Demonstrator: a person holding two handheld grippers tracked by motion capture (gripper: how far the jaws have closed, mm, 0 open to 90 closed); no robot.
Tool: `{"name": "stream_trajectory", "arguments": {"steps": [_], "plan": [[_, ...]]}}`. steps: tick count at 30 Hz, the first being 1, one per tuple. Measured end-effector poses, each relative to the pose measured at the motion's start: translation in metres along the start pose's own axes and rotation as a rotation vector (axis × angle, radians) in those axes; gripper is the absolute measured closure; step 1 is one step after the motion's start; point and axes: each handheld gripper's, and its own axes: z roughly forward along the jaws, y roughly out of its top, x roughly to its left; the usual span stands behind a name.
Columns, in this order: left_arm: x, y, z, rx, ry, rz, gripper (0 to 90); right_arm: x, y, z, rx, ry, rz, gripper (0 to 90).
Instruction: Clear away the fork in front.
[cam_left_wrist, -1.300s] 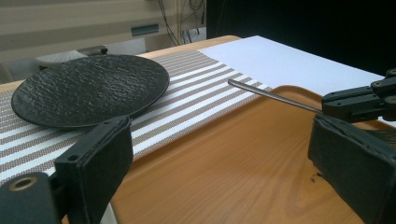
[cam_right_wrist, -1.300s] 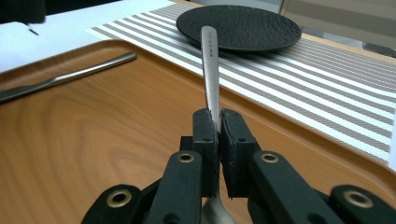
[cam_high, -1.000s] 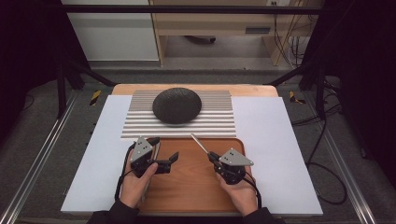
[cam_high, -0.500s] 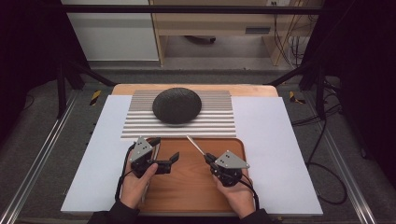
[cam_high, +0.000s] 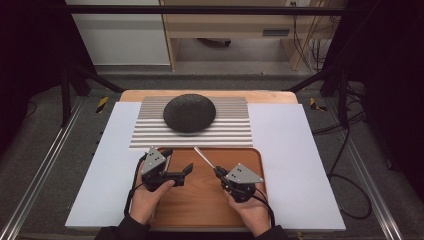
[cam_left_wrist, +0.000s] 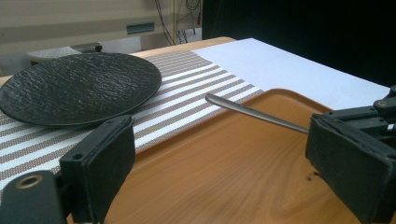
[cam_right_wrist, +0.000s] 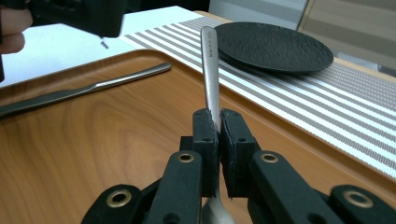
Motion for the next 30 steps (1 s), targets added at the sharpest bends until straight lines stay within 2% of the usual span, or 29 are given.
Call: {"name": "stream_trajectory", "arguments": {"steps": [8, 14, 20, 25, 30], "plan": [[0.002, 0.001, -0.001, -0.006, -0.014, -0.018, 8.9, 0.008, 0.0, 0.003, 0.001, -0.002, -0.024, 85.5], [0.003, 0.001, -0.001, -0.01, -0.028, -0.036, 8.9, 0.009, 0.001, 0.003, -0.008, -0.005, -0.017, 85.5], [0.002, 0.001, 0.0, -0.009, -0.039, -0.053, 10.8, 0.008, 0.004, -0.001, -0.045, -0.02, -0.009, 85.5], [-0.002, 0.001, 0.002, -0.002, -0.081, -0.061, 15.5, 0.012, 0.007, -0.001, -0.063, -0.028, -0.02, 85.5], [-0.002, 0.0, 0.005, 0.011, -0.112, -0.09, 21.5, 0.02, 0.01, 0.002, -0.071, -0.006, -0.025, 85.5]]}}
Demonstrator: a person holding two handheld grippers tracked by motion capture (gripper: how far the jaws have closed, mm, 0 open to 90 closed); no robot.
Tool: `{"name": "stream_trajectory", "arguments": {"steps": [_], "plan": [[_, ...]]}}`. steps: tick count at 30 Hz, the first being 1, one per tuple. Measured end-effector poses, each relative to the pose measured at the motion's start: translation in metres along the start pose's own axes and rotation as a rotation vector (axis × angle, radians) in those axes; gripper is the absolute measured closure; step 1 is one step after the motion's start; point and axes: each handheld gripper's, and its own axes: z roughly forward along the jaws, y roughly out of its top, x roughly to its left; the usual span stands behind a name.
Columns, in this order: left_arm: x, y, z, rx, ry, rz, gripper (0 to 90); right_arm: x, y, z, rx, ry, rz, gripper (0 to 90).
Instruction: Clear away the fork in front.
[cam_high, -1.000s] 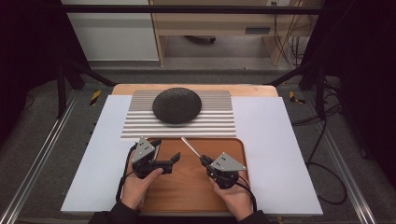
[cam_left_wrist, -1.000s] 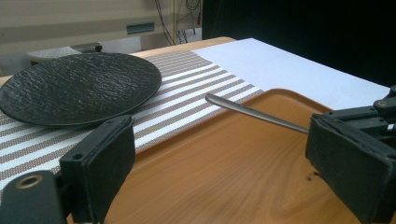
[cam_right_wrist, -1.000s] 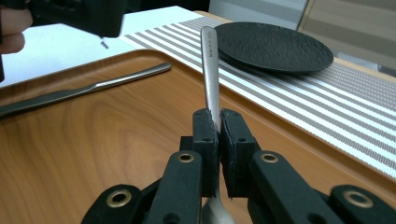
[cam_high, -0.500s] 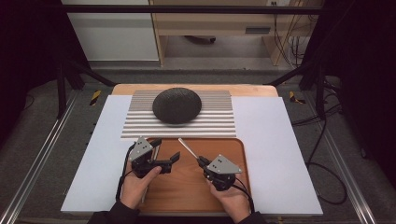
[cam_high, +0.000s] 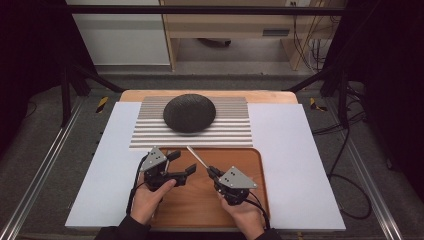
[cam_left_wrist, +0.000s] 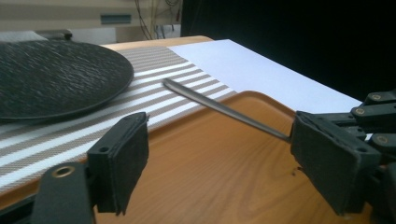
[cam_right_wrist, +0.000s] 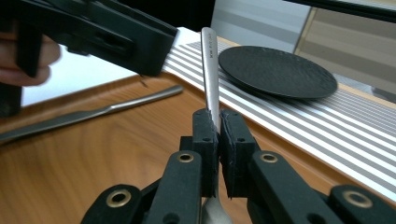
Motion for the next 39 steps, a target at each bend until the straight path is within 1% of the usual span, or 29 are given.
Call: {"name": "stream_trajectory", "arguments": {"steps": [3, 5, 7, 8, 11, 14, 18, 20, 22, 24, 29, 31, 33, 35, 37, 38, 39], "plan": [[0.002, 0.0, -0.001, 0.0, -0.008, -0.01, 26.1, 0.006, 0.003, 0.002, -0.006, 0.015, -0.011, 85.5], [0.003, 0.001, -0.001, -0.011, -0.013, -0.014, 27.9, 0.009, 0.005, 0.003, -0.01, 0.029, -0.01, 85.5], [0.005, 0.003, -0.004, -0.036, 0.001, -0.005, 30.3, 0.012, 0.007, 0.005, -0.011, 0.045, -0.009, 85.5], [0.007, 0.004, -0.005, -0.041, 0.004, -0.009, 32.2, 0.013, 0.008, 0.005, -0.017, 0.05, -0.005, 85.5], [0.011, 0.004, -0.007, -0.047, -0.009, -0.028, 34.5, 0.016, 0.012, 0.008, -0.023, 0.065, 0.001, 85.5], [0.013, 0.004, -0.007, -0.052, -0.018, -0.054, 36.6, 0.017, 0.016, 0.013, -0.025, 0.079, 0.025, 85.5], [0.015, 0.004, -0.009, -0.064, -0.025, -0.079, 41.5, 0.02, 0.021, 0.018, -0.03, 0.091, 0.04, 85.5], [0.017, 0.004, -0.01, -0.071, -0.025, -0.09, 45.8, 0.021, 0.022, 0.019, -0.035, 0.094, 0.041, 85.5], [0.018, 0.004, -0.011, -0.077, -0.026, -0.099, 47.8, 0.023, 0.024, 0.02, -0.037, 0.095, 0.039, 85.5], [0.019, 0.005, -0.012, -0.084, -0.027, -0.095, 50.4, 0.024, 0.025, 0.021, -0.037, 0.098, 0.037, 85.5], [0.019, 0.006, -0.013, -0.095, -0.036, -0.104, 52.2, 0.027, 0.026, 0.022, -0.038, 0.104, 0.035, 85.5], [0.019, 0.006, -0.014, -0.103, -0.04, -0.124, 54.3, 0.027, 0.027, 0.023, -0.039, 0.107, 0.034, 85.5], [0.02, 0.007, -0.015, -0.113, -0.046, -0.14, 58.2, 0.028, 0.028, 0.023, -0.041, 0.112, 0.031, 85.5], [0.019, 0.007, -0.018, -0.13, -0.058, -0.156, 66.3, 0.028, 0.029, 0.023, -0.044, 0.117, 0.032, 85.5], [0.018, 0.009, -0.021, -0.149, -0.098, -0.193, 74.4, 0.029, 0.03, 0.025, -0.045, 0.129, 0.04, 85.4], [0.016, 0.011, -0.023, -0.158, -0.116, -0.202, 78.5, 0.029, 0.03, 0.026, -0.042, 0.143, 0.047, 85.3], [0.014, 0.013, -0.025, -0.165, -0.142, -0.208, 84.4, 0.029, 0.03, 0.029, -0.036, 0.164, 0.058, 85.8]]}}
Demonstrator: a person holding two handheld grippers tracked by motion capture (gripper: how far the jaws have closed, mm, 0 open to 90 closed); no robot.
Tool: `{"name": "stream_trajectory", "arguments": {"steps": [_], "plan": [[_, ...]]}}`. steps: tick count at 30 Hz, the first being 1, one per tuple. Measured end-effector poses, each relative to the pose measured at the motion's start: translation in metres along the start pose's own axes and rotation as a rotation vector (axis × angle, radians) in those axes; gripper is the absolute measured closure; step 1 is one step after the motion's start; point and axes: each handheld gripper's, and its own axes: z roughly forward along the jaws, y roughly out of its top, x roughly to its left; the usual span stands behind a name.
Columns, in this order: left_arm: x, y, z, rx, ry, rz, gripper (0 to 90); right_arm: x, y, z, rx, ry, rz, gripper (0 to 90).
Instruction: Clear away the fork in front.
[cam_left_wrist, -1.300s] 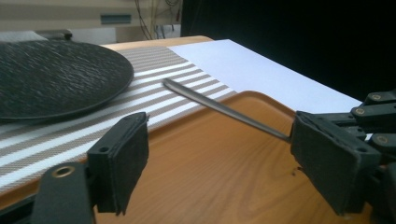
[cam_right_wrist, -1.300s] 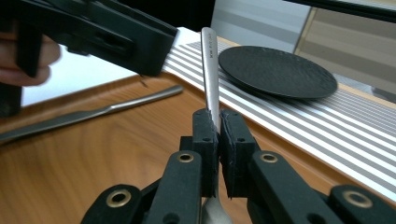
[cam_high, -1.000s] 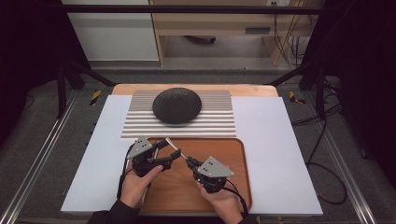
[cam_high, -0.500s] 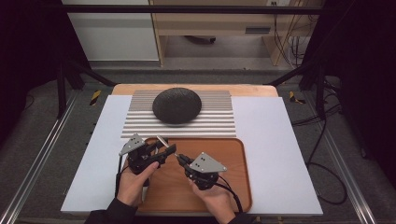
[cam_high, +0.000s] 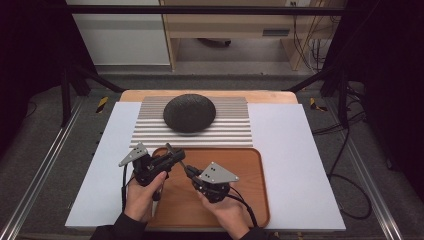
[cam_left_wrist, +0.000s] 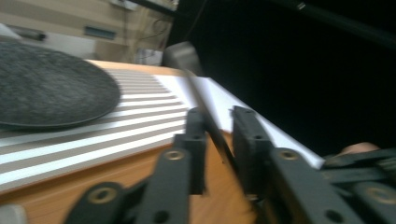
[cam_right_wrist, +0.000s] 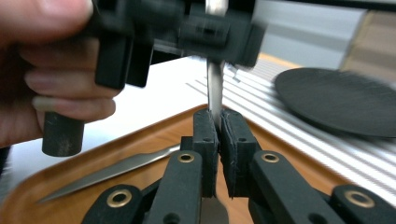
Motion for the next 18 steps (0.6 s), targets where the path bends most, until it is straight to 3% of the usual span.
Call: {"name": "stream_trajectory", "arguments": {"steps": [2, 4, 7, 10, 14, 18], "plan": [[-0.007, 0.005, -0.004, -0.011, 0.05, 0.071, 85.2, 0.0, 0.001, 0.002, -0.005, 0.014, 0.01, 80.6], [-0.011, 0.012, -0.008, -0.029, 0.047, 0.097, 86.5, 0.0, 0.003, 0.001, -0.012, 0.029, 0.027, 69.6], [-0.015, 0.021, -0.016, -0.037, 0.091, 0.168, 86.6, -0.002, 0.006, -0.006, -0.018, 0.029, 0.018, 64.9], [-0.017, 0.026, -0.021, -0.038, 0.112, 0.216, 86.7, -0.009, 0.005, -0.011, 0.021, 0.013, 0.022, 53.6], [-0.016, 0.027, -0.024, -0.035, 0.118, 0.232, 86.7, -0.022, -0.005, -0.02, 0.111, -0.021, 0.027, 42.8], [-0.012, 0.027, -0.026, -0.02, 0.13, 0.23, 86.6, -0.039, -0.018, -0.038, 0.155, -0.065, 0.07, 35.5]]}}
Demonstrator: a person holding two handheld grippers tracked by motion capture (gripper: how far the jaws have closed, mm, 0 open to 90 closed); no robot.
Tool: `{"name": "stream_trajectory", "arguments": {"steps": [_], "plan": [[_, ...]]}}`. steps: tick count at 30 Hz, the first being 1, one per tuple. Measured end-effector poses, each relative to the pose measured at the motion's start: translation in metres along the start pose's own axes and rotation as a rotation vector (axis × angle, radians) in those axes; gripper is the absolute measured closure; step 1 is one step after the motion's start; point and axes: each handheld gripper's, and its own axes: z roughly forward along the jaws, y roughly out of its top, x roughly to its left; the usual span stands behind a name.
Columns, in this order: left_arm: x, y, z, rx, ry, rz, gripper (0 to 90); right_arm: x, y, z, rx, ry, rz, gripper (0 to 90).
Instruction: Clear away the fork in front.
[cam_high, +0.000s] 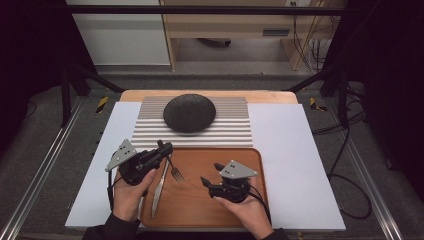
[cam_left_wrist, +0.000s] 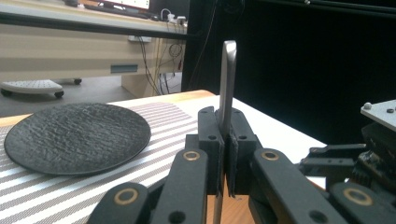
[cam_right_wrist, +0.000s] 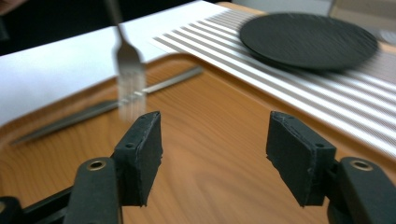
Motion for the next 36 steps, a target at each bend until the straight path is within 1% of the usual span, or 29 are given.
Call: {"name": "stream_trajectory", "arguments": {"steps": [2, 4, 5, 7, 9, 11, 13, 16, 18, 21, 24, 27, 30, 33, 36], "plan": [[0.002, -0.001, -0.001, 0.008, 0.008, -0.004, 86.6, -0.011, -0.005, -0.007, -0.004, -0.02, 0.025, 33.0], [0.005, -0.002, -0.001, 0.016, 0.011, -0.013, 86.6, -0.021, -0.009, -0.012, -0.022, -0.044, 0.058, 31.8], [0.006, -0.002, -0.002, 0.019, 0.013, -0.016, 86.6, -0.026, -0.011, -0.013, -0.032, -0.052, 0.07, 30.7], [0.008, -0.003, -0.002, 0.022, 0.014, -0.021, 86.7, -0.033, -0.015, -0.014, -0.03, -0.066, 0.085, 29.0], [0.009, -0.003, -0.003, 0.023, 0.017, -0.028, 86.6, -0.037, -0.016, -0.016, -0.034, -0.084, 0.078, 27.6], [0.011, -0.002, -0.004, 0.025, 0.019, -0.029, 86.6, -0.041, -0.018, -0.02, -0.066, -0.106, 0.064, 27.4], [0.012, -0.002, -0.005, 0.024, 0.025, -0.03, 86.7, -0.046, -0.019, -0.025, -0.083, -0.121, 0.06, 25.1], [0.013, -0.002, -0.007, 0.027, 0.024, -0.029, 86.7, -0.056, -0.02, -0.035, -0.127, -0.154, 0.063, 20.3], [0.013, -0.002, -0.008, 0.035, 0.024, -0.02, 86.6, -0.063, -0.022, -0.041, -0.145, -0.185, 0.057, 16.4], [0.011, -0.003, -0.008, 0.045, 0.029, -0.013, 86.6, -0.071, -0.025, -0.047, -0.135, -0.218, 0.032, 13.1], [0.007, -0.007, -0.007, 0.057, 0.025, -0.015, 86.6, -0.077, -0.028, -0.053, -0.121, -0.226, 0.054, 11.7], [0.002, -0.008, -0.006, 0.067, 0.02, 0.001, 86.6, -0.081, -0.03, -0.058, -0.114, -0.225, 0.066, 10.7], [0.0, -0.007, -0.007, 0.073, 0.01, 0.007, 86.6, -0.084, -0.032, -0.064, -0.111, -0.246, 0.057, 10.8], [-0.002, -0.007, -0.009, 0.078, 0.007, 0.01, 86.6, -0.09, -0.036, -0.069, -0.103, -0.262, 0.077, 10.6], [-0.002, -0.007, -0.011, 0.08, 0.007, 0.009, 86.6, -0.096, -0.041, -0.076, -0.107, -0.275, 0.098, 10.5]]}}
